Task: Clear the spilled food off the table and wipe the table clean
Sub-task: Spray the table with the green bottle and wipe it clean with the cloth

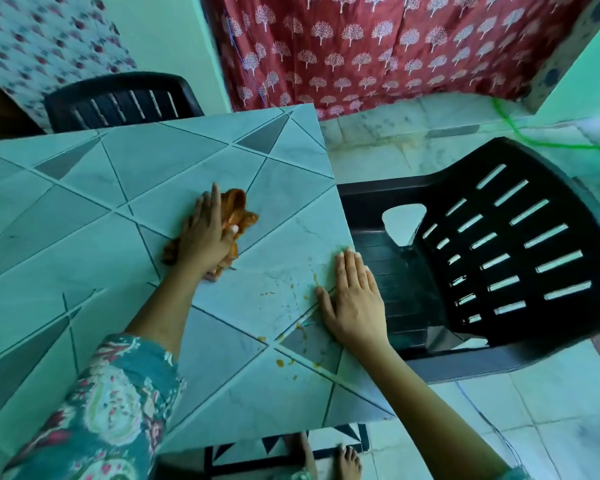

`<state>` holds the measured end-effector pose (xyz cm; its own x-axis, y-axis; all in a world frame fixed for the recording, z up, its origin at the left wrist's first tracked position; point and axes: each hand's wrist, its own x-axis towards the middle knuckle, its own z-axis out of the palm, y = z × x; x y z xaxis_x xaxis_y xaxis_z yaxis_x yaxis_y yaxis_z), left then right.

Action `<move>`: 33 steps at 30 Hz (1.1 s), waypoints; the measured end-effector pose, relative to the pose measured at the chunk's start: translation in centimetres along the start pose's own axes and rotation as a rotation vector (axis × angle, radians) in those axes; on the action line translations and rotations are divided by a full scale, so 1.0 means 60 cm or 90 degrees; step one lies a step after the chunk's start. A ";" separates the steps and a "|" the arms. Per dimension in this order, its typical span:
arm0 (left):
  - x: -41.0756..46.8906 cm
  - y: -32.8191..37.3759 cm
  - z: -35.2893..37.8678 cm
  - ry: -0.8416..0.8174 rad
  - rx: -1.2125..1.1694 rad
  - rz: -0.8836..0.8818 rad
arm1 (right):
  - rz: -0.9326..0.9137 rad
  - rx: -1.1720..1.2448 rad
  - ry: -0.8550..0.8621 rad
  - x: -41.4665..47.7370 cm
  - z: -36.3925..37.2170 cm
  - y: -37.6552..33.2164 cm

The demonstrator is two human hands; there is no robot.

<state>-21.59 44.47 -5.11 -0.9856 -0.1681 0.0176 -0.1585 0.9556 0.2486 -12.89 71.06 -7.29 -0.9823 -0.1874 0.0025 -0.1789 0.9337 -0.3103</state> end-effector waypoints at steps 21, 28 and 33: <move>-0.087 0.100 0.045 0.064 0.017 0.014 | -0.063 0.020 -0.024 -0.068 -0.003 0.028; -0.151 0.087 0.041 0.040 -0.024 0.205 | -0.052 0.066 -0.004 -0.091 -0.002 0.035; -0.049 0.156 0.051 0.066 -0.015 0.035 | -0.053 0.086 -0.012 -0.111 -0.005 0.046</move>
<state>-20.34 54.65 -5.81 -0.9812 -0.1406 0.1322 -0.1013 0.9583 0.2670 -6.87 74.97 -7.89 -0.9631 -0.2688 0.0153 -0.2485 0.8653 -0.4354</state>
